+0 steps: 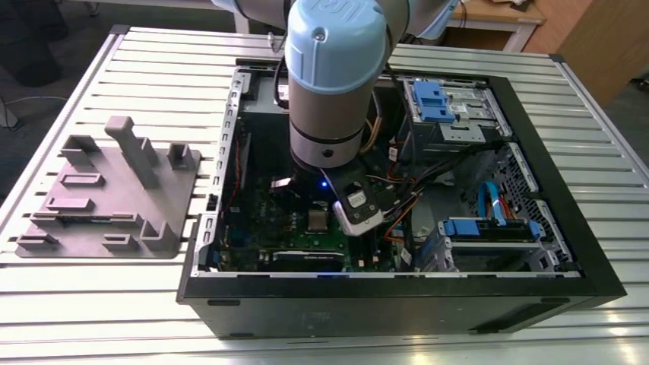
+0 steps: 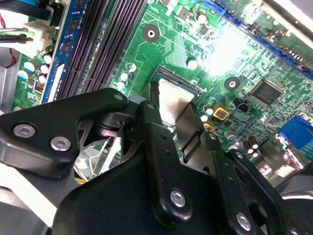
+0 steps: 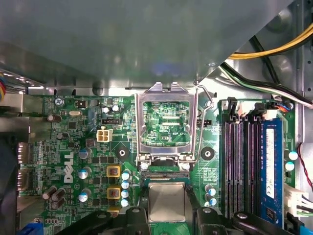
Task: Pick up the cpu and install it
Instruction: 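Place the cpu into insertion slot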
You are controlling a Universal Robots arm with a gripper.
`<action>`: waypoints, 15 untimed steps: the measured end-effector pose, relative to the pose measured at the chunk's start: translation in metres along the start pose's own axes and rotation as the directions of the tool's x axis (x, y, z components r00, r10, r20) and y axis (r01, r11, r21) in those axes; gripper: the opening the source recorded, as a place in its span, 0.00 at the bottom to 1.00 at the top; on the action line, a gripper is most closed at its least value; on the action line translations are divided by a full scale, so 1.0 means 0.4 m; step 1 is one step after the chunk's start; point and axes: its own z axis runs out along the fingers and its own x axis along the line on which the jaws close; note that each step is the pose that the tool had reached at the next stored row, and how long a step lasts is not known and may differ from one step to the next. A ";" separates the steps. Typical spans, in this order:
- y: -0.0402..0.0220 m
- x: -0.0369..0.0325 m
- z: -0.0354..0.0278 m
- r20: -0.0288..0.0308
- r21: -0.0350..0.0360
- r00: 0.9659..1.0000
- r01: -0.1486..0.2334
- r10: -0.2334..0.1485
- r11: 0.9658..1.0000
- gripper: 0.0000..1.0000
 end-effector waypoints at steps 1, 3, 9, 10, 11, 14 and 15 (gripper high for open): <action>0.000 0.000 0.000 0.000 0.000 1.000 0.000 0.000 1.000 0.39; 0.000 0.001 0.000 0.000 -0.002 1.000 0.000 0.000 1.000 0.39; -0.004 0.002 0.004 0.000 -0.003 1.000 -0.005 0.005 1.000 0.39; -0.004 0.002 0.004 0.000 -0.003 1.000 -0.006 0.006 1.000 0.39; -0.004 0.002 0.005 0.000 -0.003 1.000 -0.007 0.007 1.000 0.39; -0.005 0.002 0.005 0.000 -0.009 1.000 -0.007 0.007 1.000 0.39; -0.005 0.002 0.005 0.000 -0.013 1.000 -0.007 0.007 1.000 0.39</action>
